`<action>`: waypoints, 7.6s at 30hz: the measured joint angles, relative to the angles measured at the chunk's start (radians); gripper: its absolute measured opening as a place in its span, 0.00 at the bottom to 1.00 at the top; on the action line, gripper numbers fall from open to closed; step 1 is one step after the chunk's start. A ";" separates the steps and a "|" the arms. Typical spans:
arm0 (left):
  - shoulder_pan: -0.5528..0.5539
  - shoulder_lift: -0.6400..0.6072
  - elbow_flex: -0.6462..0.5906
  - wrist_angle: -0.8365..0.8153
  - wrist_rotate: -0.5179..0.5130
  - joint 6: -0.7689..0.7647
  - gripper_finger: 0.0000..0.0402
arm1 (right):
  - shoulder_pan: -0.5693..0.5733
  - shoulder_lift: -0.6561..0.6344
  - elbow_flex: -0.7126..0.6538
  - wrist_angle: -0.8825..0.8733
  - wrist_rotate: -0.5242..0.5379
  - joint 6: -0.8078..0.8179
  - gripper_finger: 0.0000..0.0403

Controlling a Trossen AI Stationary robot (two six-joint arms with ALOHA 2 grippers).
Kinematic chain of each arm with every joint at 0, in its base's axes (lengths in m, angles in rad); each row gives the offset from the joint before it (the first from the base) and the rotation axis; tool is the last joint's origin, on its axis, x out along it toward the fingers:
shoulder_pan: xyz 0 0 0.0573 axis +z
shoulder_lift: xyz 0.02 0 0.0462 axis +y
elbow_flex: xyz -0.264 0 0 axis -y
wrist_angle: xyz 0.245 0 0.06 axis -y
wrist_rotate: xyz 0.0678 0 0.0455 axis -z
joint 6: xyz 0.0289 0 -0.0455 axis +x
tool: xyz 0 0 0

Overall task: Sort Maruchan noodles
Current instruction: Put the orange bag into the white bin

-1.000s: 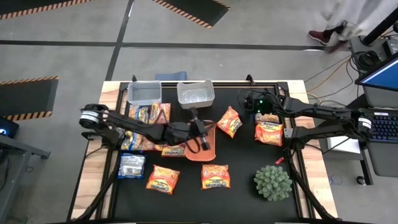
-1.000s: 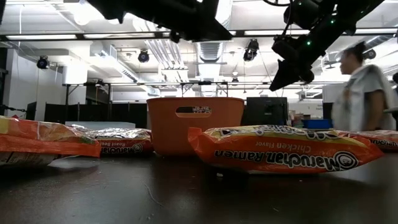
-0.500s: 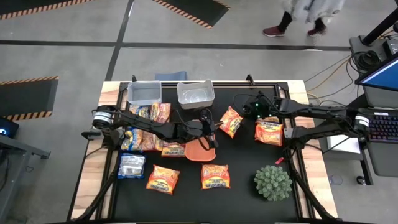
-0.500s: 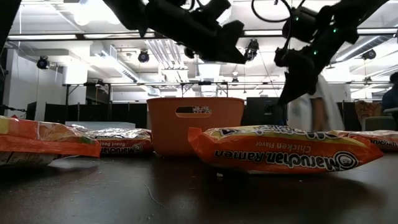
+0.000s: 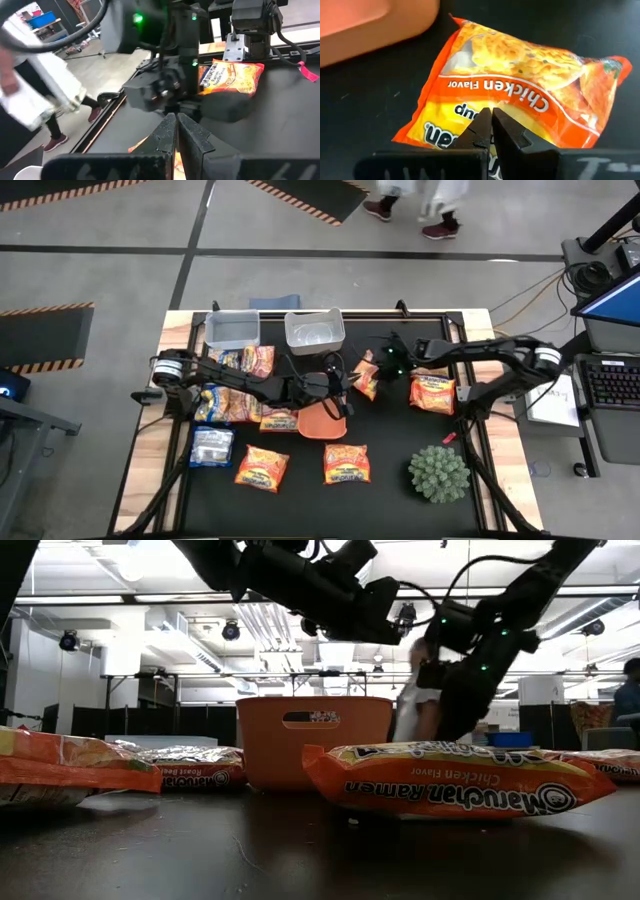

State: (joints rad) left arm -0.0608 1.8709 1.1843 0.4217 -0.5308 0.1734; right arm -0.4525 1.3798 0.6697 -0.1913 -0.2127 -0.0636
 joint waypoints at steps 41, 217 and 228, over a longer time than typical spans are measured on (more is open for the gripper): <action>0.066 0.369 0.506 -0.591 0.158 -0.132 0.00 | -0.039 -0.316 0.016 -0.187 0.135 0.175 0.02; 0.169 0.485 0.702 -0.861 0.373 -0.005 0.00 | -0.353 -0.264 -0.134 0.005 -0.005 0.361 0.72; 0.169 0.485 0.665 -0.859 0.372 -0.024 0.00 | -0.353 -0.264 -0.134 -0.008 -0.052 0.354 0.72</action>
State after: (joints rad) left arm 0.1085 2.3558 1.8493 -0.4371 -0.1589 0.1493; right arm -0.8059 1.1156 0.5358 -0.1994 -0.2647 0.2903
